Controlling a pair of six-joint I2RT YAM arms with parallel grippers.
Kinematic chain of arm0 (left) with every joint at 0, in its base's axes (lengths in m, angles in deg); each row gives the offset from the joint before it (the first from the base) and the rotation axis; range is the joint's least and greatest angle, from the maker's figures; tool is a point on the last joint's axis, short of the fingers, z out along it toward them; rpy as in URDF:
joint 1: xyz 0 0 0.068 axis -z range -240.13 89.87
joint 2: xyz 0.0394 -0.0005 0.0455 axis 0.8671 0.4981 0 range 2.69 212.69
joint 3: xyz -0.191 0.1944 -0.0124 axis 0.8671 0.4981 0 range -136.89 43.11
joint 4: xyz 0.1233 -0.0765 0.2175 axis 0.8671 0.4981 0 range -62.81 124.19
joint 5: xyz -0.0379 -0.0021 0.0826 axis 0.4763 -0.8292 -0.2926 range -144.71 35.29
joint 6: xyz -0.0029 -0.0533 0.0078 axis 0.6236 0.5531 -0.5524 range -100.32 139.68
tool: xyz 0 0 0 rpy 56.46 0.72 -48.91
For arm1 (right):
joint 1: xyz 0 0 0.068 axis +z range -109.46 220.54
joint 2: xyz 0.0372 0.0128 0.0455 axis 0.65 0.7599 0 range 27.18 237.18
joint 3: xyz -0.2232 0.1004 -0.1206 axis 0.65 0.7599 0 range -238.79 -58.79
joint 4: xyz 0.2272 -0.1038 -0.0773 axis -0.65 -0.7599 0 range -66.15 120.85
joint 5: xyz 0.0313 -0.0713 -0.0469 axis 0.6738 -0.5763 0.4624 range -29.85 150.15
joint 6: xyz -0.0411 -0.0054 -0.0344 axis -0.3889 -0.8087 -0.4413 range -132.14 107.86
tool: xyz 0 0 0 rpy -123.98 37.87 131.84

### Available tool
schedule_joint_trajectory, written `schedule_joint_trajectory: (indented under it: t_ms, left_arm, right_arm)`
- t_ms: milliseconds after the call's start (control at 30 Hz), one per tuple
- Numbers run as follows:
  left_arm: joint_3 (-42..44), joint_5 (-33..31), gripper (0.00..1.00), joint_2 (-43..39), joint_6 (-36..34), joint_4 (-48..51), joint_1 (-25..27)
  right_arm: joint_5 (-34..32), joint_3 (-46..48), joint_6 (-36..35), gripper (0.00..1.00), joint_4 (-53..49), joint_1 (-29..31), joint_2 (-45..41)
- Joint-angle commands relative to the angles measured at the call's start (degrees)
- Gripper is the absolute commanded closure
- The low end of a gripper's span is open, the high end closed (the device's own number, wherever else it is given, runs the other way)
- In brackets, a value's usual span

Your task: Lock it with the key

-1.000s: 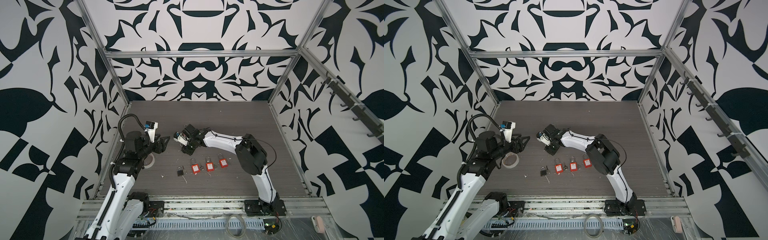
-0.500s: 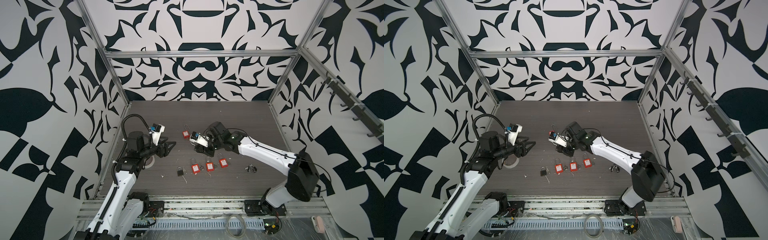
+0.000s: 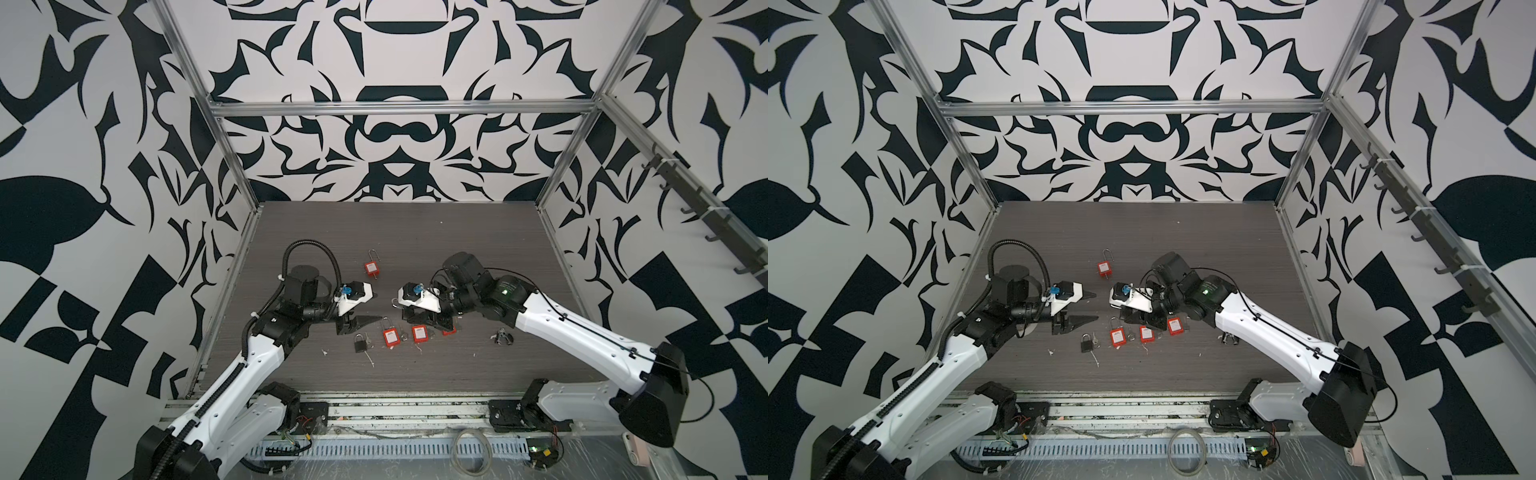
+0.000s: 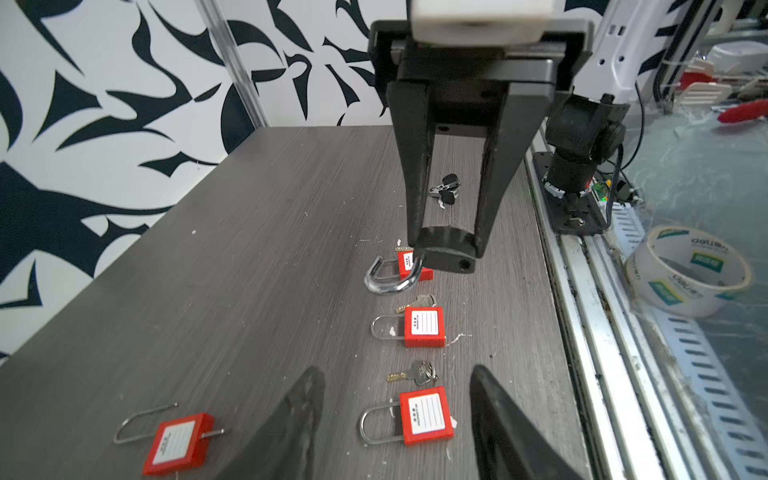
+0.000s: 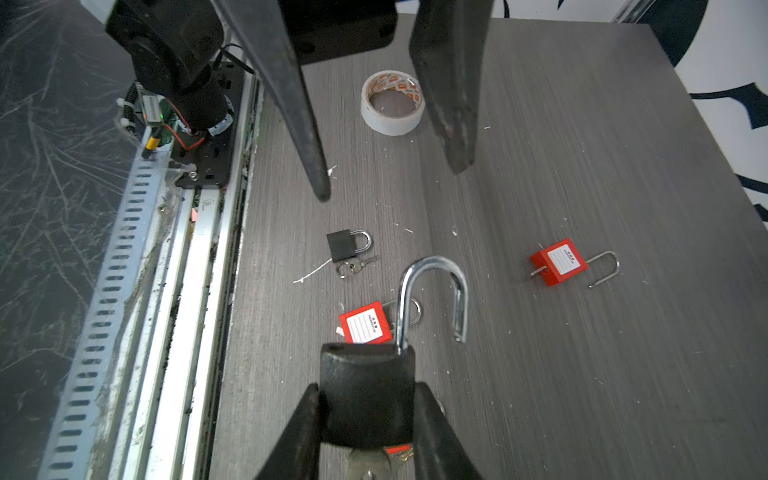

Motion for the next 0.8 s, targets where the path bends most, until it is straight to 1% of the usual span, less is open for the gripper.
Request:
schedule_joint_trajectory:
  t_ms: [0,67,167,367,400,500,633,767]
  left_arm:
    - [0.05,-0.53,0.46,0.39,-11.04,-1.28,2.40]
    - [-0.16,-1.36,0.49,0.82,-12.84,-1.53,3.39]
    - [-0.41,-2.74,0.52,1.52,-13.73,-3.11,4.83]
    - [-0.64,-4.86,0.52,3.80,-15.75,-3.79,7.50]
    - [-0.67,-5.08,0.52,4.00,-17.18,-3.79,7.87]
    - [-1.01,-5.96,0.53,4.82,-18.35,-3.78,8.84]
    - [-1.32,-7.11,0.57,5.53,-19.83,-3.79,9.74]
    - [-1.48,-8.50,0.65,5.50,-20.97,-3.79,11.16]
  right_arm:
    - [3.96,-1.54,-0.21,0.79,-2.67,0.16,-0.92]
    - [4.15,-1.91,-0.15,0.79,-3.30,0.18,-0.52]
    - [4.20,-2.26,-0.20,0.80,-4.13,0.16,0.35]
    - [6.21,-2.86,0.58,0.80,-4.09,0.21,1.30]
    - [6.33,-3.14,0.58,0.81,-4.39,0.16,1.59]
    - [7.55,-3.94,0.58,0.81,-5.40,0.22,2.17]
    - [8.43,-4.42,0.85,0.81,-5.67,0.21,2.62]
    - [8.92,-4.99,0.85,0.81,-6.89,0.16,3.20]
